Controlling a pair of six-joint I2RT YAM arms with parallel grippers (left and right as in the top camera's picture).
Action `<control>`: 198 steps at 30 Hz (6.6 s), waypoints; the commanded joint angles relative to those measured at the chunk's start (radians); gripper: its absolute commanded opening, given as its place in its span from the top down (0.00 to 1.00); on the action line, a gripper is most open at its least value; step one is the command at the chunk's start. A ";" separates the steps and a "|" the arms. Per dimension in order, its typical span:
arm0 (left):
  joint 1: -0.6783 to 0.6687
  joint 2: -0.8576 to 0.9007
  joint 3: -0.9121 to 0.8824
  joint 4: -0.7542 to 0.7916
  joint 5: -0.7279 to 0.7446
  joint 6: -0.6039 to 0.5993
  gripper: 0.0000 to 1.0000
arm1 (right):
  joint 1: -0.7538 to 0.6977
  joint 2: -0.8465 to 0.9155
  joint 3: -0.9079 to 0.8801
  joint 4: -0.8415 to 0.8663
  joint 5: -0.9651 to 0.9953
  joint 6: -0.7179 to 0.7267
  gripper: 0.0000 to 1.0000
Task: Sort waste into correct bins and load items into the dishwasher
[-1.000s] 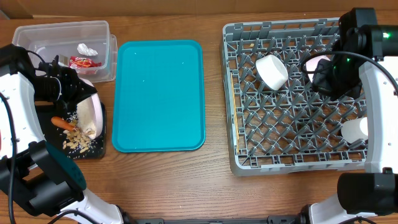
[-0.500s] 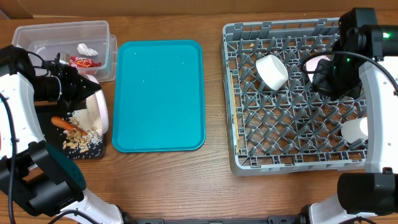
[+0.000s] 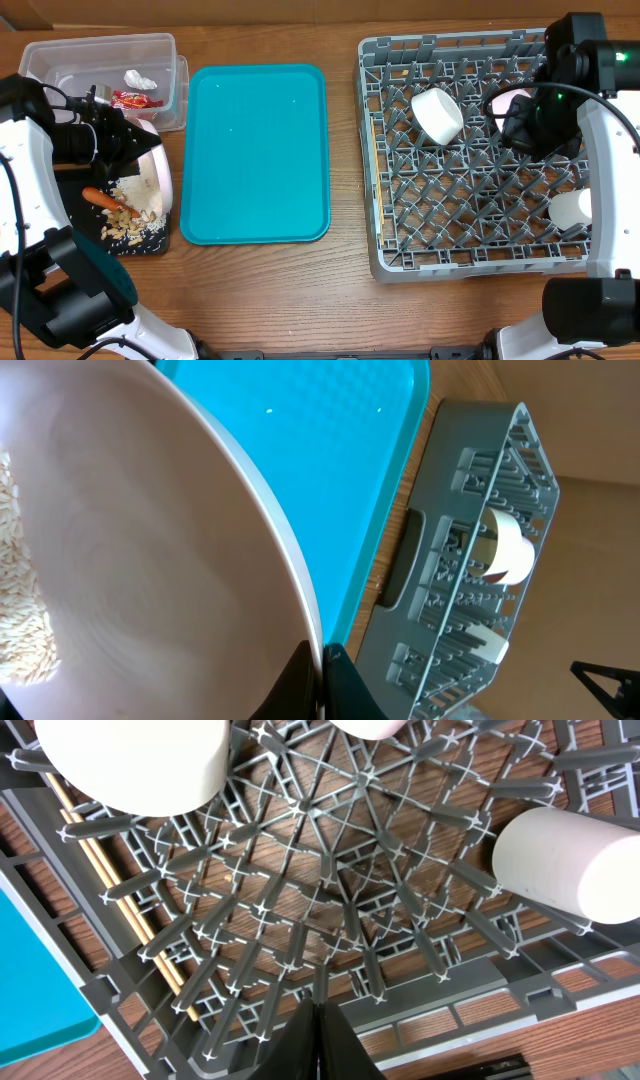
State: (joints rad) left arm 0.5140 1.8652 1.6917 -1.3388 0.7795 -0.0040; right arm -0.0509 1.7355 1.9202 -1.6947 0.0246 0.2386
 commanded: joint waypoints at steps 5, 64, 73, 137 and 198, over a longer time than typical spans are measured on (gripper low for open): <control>0.065 -0.020 0.010 -0.027 0.029 0.050 0.96 | -0.001 -0.006 0.005 0.002 -0.019 0.002 0.95; -0.666 -0.006 0.019 0.280 -0.481 -0.082 0.96 | -0.001 -0.006 0.005 0.024 -0.019 0.001 0.95; -0.934 0.151 0.018 0.258 -0.777 -0.207 0.96 | -0.001 -0.006 0.005 0.024 -0.018 -0.003 0.95; -0.183 -0.087 0.142 -0.085 -0.656 -0.291 0.00 | 0.678 0.620 0.004 0.673 -0.183 0.130 0.65; -0.183 -0.087 0.142 -0.067 -0.660 -0.284 0.00 | -0.003 0.193 0.324 0.100 1.158 0.596 0.96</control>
State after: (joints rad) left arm 0.3336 1.7847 1.8259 -1.4071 0.1169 -0.2893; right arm -0.0406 1.9285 2.2436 -1.6238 1.1290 0.8150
